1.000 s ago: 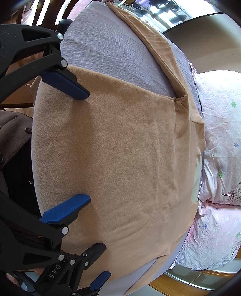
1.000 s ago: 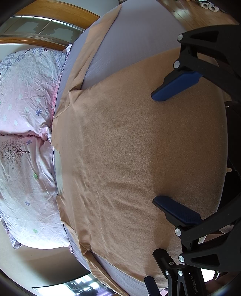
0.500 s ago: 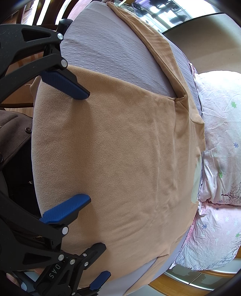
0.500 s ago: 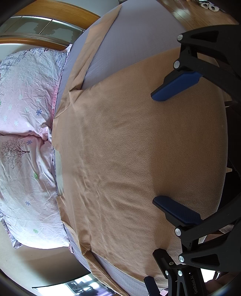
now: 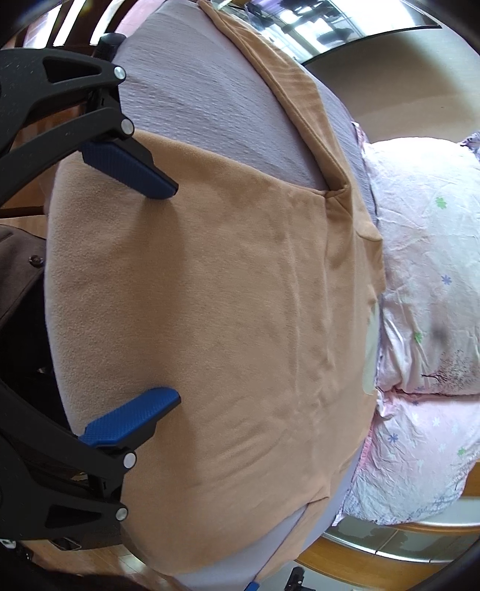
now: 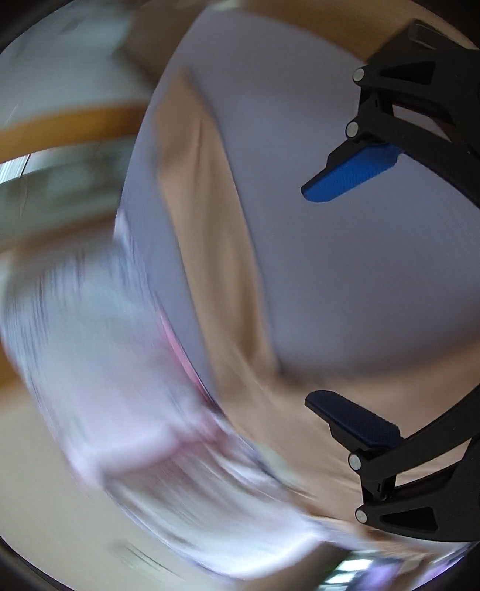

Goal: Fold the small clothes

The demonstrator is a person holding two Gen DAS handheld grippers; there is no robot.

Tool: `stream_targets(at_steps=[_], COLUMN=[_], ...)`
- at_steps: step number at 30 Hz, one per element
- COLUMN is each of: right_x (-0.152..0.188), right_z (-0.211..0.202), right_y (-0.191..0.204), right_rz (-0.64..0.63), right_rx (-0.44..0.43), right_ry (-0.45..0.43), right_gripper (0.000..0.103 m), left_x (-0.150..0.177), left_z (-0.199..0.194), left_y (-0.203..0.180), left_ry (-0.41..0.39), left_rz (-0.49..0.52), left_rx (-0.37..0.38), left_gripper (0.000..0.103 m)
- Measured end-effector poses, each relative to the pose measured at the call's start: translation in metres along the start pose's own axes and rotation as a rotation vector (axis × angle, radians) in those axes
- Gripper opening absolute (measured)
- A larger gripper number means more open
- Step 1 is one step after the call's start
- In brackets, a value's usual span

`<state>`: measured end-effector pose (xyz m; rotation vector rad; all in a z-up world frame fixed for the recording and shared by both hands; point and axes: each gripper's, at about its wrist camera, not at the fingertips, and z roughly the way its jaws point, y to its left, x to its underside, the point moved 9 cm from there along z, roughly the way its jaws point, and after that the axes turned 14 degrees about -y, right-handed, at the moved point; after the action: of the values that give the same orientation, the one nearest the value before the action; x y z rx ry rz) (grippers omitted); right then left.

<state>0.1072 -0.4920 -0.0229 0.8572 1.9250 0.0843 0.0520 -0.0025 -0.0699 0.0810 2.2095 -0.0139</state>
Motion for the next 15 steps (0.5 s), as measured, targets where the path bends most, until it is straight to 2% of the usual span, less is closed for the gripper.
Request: stream_targets(at_steps=[2, 5, 9, 12, 14, 15], right_x=[-0.023, -0.043, -0.06, -0.069, -0.073, -0.074], right_z=[0.017, 0.039, 0.055, 0.068, 0.076, 0.078], right_y=[-0.038, -0.092, -0.116, -0.119, -0.124, -0.127], right_rz=[0.089, 0.216, 0.274, 0.27, 0.269, 0.273], right_rx=[0.09, 0.228, 0.261, 0.268, 0.268, 0.264], right_ry=[0.017, 0.035, 0.014, -0.007, -0.006, -0.004], right_gripper=[0.081, 0.071, 0.064, 0.055, 0.026, 0.019], left_x=[-0.002, -0.006, -0.014, -0.027, -0.038, -0.045], left_z=[0.003, 0.006, 0.004, 0.003, 0.001, 0.0], left_y=[0.0, 0.001, 0.007, 0.023, 0.045, 0.059], left_ry=[-0.016, -0.042, -0.102, -0.138, -0.181, -0.21], left_rz=[0.001, -0.008, -0.084, -0.204, -0.252, -0.271], left_rx=[0.013, 0.033, 0.119, 0.205, 0.194, 0.177], left_gripper=[0.101, 0.101, 0.101, 0.101, 0.101, 0.101])
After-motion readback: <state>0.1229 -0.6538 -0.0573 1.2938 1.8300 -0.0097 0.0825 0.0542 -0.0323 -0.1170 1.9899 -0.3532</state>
